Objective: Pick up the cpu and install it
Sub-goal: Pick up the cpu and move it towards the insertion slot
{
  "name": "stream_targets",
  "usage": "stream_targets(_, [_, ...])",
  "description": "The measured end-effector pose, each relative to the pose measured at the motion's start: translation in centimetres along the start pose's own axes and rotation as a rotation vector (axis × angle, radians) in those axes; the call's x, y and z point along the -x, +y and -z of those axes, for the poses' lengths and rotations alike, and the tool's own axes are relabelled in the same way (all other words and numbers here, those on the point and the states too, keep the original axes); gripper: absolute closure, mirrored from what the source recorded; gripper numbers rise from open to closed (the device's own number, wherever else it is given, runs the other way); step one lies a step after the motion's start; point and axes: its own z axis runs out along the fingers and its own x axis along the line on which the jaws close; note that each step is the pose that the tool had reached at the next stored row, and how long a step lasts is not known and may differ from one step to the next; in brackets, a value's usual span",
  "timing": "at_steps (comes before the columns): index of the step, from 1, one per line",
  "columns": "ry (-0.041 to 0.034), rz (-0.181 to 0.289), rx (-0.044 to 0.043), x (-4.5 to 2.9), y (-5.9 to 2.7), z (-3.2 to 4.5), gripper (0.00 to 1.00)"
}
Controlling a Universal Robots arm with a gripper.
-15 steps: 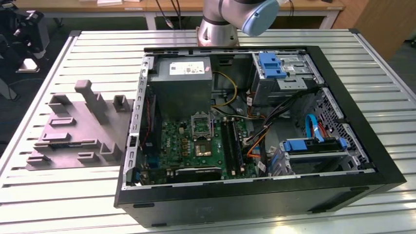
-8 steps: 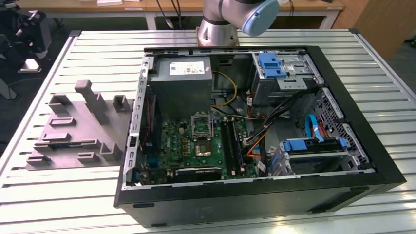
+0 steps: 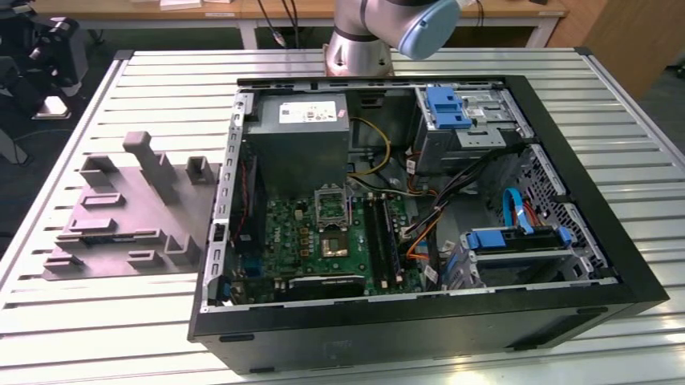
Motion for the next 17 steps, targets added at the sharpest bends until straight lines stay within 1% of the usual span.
stream_targets(17, [0.0000,0.000,0.0000,0.51,0.02,0.00,0.53])
